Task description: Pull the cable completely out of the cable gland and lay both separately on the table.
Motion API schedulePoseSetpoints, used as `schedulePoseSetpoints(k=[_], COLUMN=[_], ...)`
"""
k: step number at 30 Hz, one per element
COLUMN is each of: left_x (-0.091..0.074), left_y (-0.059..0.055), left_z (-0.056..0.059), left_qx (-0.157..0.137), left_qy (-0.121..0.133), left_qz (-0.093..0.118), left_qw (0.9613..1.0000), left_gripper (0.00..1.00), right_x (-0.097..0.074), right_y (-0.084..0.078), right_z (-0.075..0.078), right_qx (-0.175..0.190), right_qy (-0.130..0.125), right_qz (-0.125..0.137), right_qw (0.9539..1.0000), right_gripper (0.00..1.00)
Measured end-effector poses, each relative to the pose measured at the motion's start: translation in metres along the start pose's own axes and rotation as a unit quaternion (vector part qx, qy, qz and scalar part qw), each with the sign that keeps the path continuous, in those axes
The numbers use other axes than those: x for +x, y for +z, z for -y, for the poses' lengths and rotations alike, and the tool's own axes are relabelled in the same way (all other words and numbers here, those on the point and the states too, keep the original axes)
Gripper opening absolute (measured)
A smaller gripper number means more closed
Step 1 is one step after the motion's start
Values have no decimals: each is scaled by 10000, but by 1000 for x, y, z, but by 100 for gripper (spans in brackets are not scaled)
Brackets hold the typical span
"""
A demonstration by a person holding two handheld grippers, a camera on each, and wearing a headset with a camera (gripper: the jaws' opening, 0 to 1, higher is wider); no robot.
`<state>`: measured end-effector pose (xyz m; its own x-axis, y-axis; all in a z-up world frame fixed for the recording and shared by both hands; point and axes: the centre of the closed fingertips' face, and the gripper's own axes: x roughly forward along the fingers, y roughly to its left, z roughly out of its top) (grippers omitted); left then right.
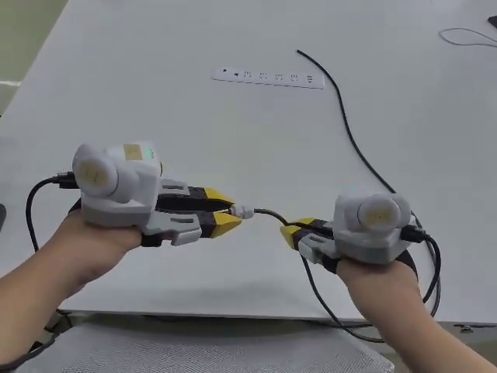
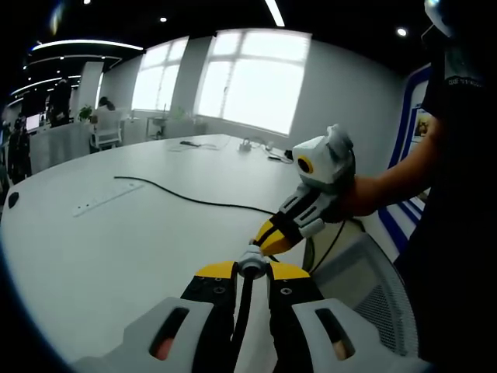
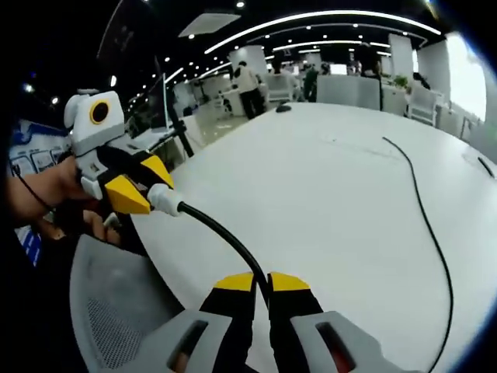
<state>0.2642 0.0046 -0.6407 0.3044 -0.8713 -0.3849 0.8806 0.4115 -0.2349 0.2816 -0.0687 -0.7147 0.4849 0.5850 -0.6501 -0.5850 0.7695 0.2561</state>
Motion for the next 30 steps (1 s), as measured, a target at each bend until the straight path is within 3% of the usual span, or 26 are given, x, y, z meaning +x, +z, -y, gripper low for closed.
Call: schedulePoseSetpoints(k=[7, 10, 15, 24, 26, 28, 29, 30], left_x=[0, -1, -3, -5, -5, -5, -4, -4], left_y=[-3, -3, -2, -3, -4, -3, -3, -3], left_z=[0, 0, -1, 0, 1, 1, 1, 0], left_qx=[10, 7, 19, 31, 39, 20, 19, 19], left_qy=[9, 11, 23, -12, -19, -21, -20, -16], left_qz=[-35, -29, -3, -7, -22, -7, -7, -3], left_qw=[10000, 10000, 10000, 10000, 10000, 10000, 10000, 10000], left_gripper=[15, 15, 15, 15, 15, 15, 15, 15], right_x=[3, 4, 6, 8, 9, 10, 10, 10], right_y=[-16, -23, -36, -51, -52, -52, -51, -51], right_z=[15, 21, 31, 39, 37, 37, 37, 37], right_qx=[580, 961, 1826, 2341, 2646, 2579, 2349, 2277], right_qy=[-149, -181, -211, -274, -212, -228, -274, -281], right_qz=[-195, -237, -313, -403, -377, -372, -384, -389], right_qw=[9980, 9949, 9825, 9710, 9634, 9652, 9709, 9726], right_gripper=[0, 0, 0, 0, 1, 1, 1, 1])
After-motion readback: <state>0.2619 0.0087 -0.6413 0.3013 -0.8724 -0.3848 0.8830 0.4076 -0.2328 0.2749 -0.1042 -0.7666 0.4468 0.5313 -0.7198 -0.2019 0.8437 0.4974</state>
